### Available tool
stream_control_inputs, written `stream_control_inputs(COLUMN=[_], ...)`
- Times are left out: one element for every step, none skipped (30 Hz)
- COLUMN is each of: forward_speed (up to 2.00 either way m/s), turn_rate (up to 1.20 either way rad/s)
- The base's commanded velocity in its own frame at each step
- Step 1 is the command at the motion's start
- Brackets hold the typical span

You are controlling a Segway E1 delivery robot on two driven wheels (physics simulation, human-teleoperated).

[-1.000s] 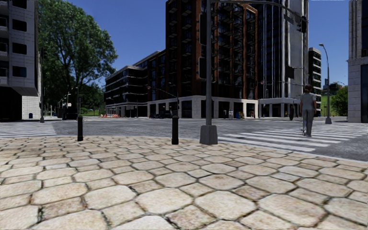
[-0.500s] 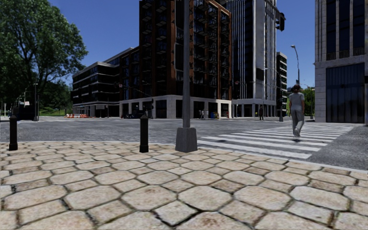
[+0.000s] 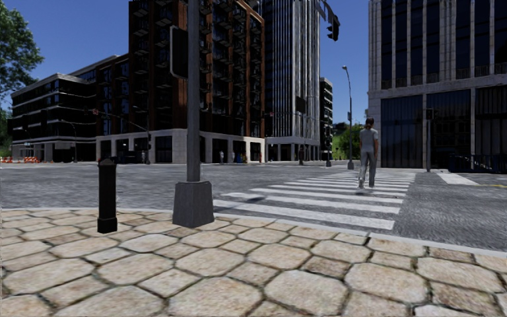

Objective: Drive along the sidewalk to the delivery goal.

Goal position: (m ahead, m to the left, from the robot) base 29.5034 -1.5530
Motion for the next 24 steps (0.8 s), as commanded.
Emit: stream_control_inputs(forward_speed=[1.77, 1.77, 1.77, 1.77, 1.77, 1.78, 1.78, 1.78, 1.78, 1.78, 1.79, 1.87, 1.87, 2.0, 2.0, 2.0, 2.0, 2.0, 2.0, 2.0, 2.0, 2.0, 2.0, 2.0], turn_rate=[-0.53, -0.53, -0.53, -0.53, -0.53, -0.53, -0.52, -0.51, -0.51, -0.5, -0.42, 0.0, 0.0, 0.0, 0.0, 0.0, 0.0, 0.0, 0.0, 0.0, 0.0, 0.0, 0.0, 0.0])
